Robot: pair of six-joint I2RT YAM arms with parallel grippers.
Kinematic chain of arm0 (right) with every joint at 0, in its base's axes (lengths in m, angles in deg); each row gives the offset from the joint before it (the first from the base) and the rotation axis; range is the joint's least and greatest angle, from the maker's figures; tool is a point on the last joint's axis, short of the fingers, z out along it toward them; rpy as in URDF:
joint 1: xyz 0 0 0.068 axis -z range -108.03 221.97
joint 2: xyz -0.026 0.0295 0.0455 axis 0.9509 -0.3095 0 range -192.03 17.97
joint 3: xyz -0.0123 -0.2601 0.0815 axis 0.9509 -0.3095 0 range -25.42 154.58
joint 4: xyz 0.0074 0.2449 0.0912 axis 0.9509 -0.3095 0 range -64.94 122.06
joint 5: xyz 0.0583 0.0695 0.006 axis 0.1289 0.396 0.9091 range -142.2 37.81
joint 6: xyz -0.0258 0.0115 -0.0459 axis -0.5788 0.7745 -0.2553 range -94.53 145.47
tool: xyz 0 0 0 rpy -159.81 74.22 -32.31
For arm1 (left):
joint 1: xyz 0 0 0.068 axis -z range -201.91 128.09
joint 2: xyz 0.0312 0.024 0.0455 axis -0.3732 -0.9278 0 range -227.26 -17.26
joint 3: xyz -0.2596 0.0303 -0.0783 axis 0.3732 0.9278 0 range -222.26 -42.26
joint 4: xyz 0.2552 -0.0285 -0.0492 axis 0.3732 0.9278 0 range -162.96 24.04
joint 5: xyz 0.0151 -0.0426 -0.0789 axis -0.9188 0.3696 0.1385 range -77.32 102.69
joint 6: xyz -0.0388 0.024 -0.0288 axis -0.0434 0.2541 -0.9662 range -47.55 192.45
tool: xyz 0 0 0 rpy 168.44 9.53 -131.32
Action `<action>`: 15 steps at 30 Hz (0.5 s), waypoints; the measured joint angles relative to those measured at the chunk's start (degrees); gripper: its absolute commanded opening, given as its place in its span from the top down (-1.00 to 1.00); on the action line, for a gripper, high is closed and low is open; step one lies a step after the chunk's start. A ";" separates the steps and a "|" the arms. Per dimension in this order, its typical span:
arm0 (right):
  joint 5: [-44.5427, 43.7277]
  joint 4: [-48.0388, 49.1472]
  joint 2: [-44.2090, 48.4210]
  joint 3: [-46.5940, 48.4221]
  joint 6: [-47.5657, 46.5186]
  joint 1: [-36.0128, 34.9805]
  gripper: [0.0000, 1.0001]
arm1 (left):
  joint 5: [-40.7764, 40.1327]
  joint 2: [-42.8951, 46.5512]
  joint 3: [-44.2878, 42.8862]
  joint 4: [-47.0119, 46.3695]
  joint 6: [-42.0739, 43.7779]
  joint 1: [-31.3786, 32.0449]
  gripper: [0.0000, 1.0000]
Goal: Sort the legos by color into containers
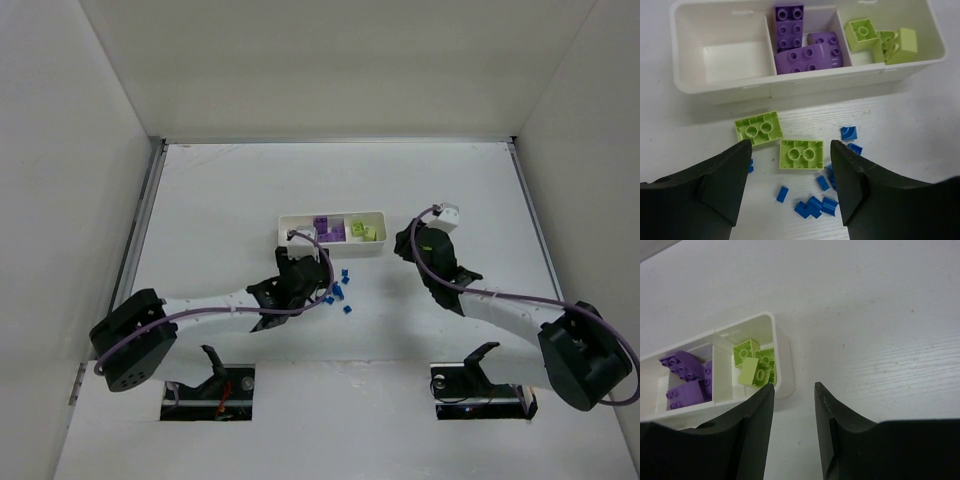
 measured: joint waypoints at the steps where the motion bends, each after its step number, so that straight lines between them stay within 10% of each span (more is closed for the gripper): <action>1: 0.00 0.00 -0.46 0.00 -0.02 -0.02 0.12 | -0.22 -0.17 0.35 0.44 -0.59 -0.24 -0.34; 15: -0.02 0.00 -3.02 1.55 -0.96 -2.21 0.13 | -0.48 -8.81 -0.26 0.98 -3.21 -4.72 -0.32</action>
